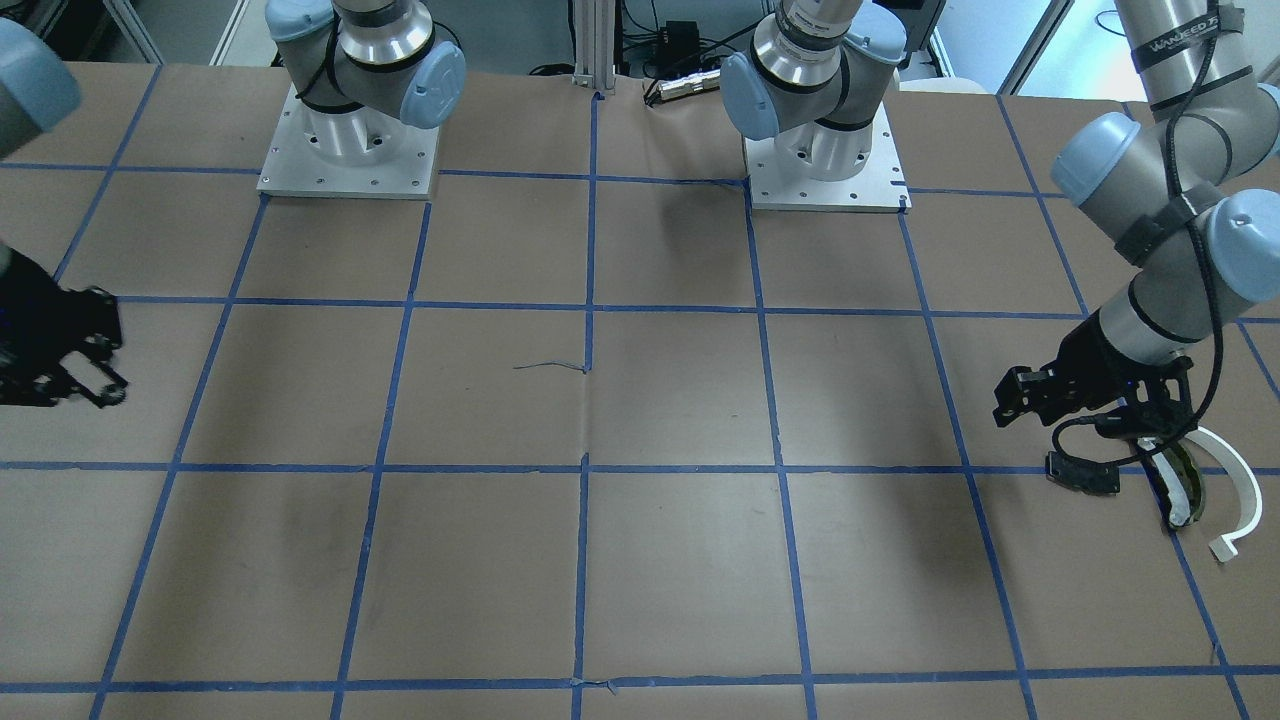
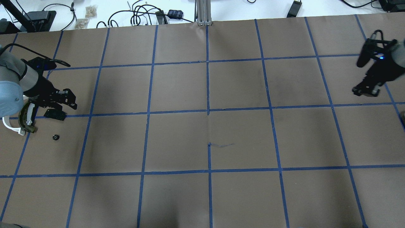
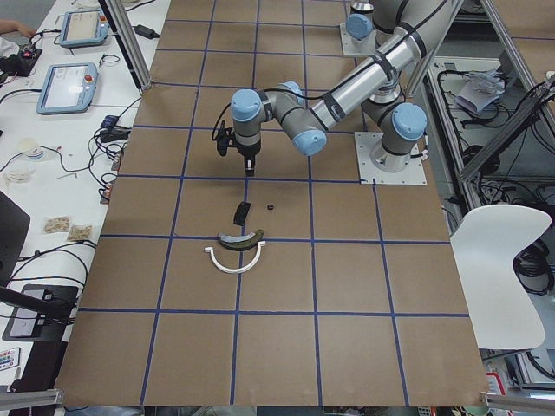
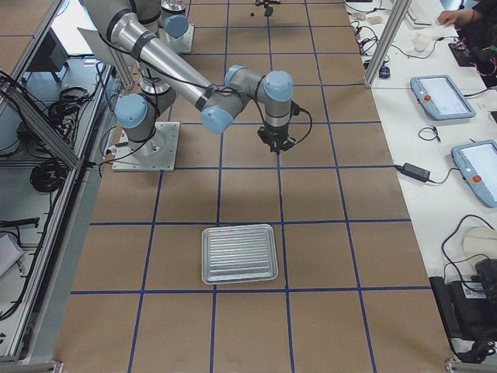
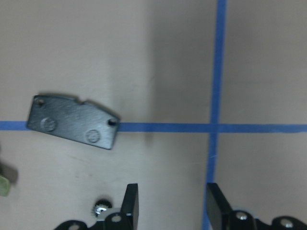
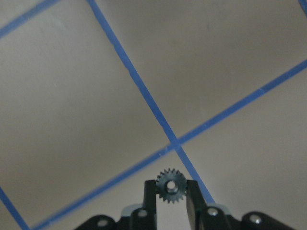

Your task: Place bearing gear from tray to pile

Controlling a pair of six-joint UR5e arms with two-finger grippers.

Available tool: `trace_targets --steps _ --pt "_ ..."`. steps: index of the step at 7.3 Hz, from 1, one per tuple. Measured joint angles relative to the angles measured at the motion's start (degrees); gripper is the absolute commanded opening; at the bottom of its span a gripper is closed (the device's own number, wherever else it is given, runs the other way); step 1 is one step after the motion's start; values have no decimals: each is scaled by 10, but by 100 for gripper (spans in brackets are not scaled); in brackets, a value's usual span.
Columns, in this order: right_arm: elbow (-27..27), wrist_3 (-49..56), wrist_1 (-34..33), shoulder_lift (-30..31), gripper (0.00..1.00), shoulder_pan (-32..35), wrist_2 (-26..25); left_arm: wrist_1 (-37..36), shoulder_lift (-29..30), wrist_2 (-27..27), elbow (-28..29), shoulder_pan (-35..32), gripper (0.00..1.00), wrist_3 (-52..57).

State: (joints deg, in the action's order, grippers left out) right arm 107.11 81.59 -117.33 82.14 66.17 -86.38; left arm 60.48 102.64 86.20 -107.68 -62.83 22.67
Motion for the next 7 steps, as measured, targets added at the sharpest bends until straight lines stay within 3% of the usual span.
trace_targets --steps 1,2,4,7 --pt "0 -127 -1 -5 4 80 -1 2 -6 -9 0 -28 93 -49" --pt "0 -249 -4 -9 6 153 0 3 -11 -14 -1 -57 100 -97" --pt "-4 -459 -42 -37 10 274 3 3 -16 -19 -1 -122 100 -192" --pt "-9 -663 -192 -130 13 398 5 2 -17 -17 -15 -179 100 -245"
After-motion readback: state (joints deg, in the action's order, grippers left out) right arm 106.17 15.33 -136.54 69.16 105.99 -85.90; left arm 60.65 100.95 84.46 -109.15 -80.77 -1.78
